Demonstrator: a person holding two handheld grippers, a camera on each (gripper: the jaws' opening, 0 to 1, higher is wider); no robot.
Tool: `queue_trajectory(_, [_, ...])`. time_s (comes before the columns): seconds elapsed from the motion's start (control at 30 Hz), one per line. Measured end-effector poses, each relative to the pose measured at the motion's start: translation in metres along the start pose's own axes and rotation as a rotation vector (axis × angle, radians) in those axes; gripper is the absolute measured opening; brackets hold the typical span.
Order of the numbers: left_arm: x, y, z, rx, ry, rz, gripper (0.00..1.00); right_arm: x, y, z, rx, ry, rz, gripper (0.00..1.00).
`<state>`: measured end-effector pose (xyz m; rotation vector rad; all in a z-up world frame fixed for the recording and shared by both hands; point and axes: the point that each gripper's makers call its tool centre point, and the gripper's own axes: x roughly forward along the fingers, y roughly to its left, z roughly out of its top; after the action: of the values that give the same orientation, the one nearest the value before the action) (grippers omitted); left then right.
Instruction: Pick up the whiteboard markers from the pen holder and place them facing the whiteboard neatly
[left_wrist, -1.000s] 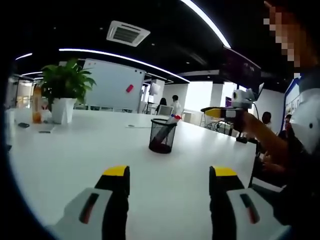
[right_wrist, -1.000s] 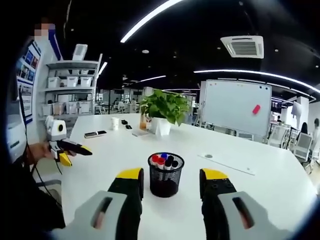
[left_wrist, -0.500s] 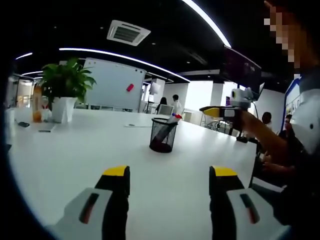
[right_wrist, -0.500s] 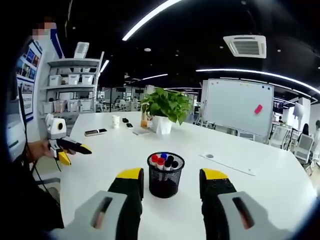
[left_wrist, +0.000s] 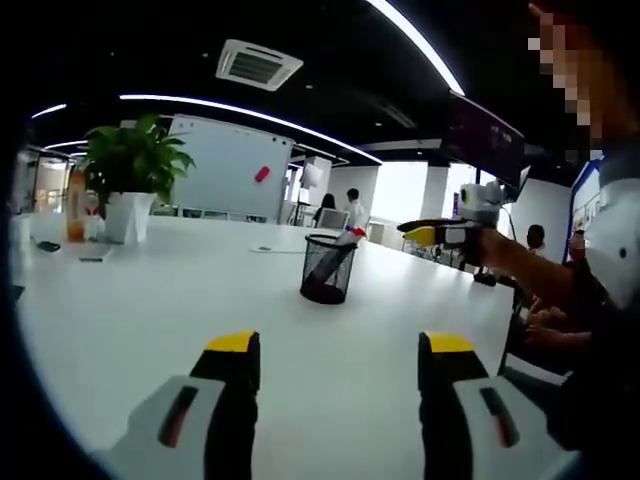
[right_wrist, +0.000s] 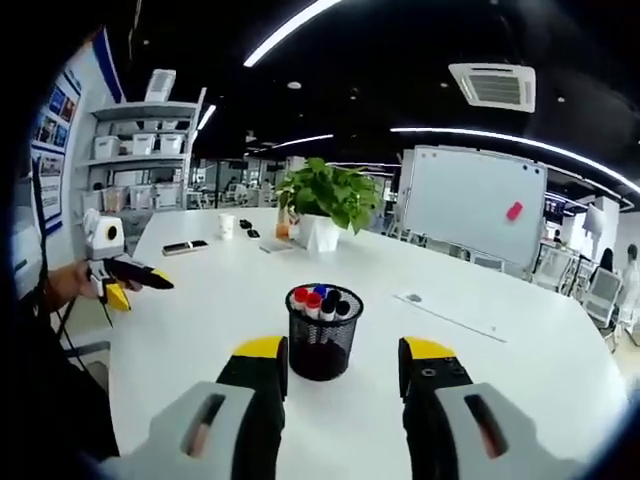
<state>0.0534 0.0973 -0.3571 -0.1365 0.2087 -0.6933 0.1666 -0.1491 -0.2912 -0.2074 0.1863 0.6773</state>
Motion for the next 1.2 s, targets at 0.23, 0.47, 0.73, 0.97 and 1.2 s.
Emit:
queue_trajectory(0.23, [0.002, -0.004, 0.000, -0.020, -0.011, -0.003, 0.65, -0.003, -0.006, 0.008, 0.227, -0.060, 0.062, 0.46])
queue_trajectory(0.47, [0.000, -0.003, 0.002, -0.012, -0.010, 0.001, 0.65, -0.001, -0.010, 0.021, 0.201, -0.104, 0.042, 0.45])
queue_trajectory(0.73, [0.000, -0.004, 0.002, -0.011, -0.011, 0.001, 0.65, 0.011, 0.006, 0.029, 0.123, -0.084, 0.069, 0.45])
queue_trajectory(0.97, [-0.001, -0.002, 0.002, -0.012, -0.008, 0.004, 0.65, 0.017, 0.015, 0.033, 0.125, -0.096, 0.091, 0.45])
queue_trajectory(1.2, [-0.001, -0.002, 0.001, -0.014, -0.008, 0.003, 0.65, 0.017, 0.020, 0.032, 0.098, -0.091, 0.083, 0.46])
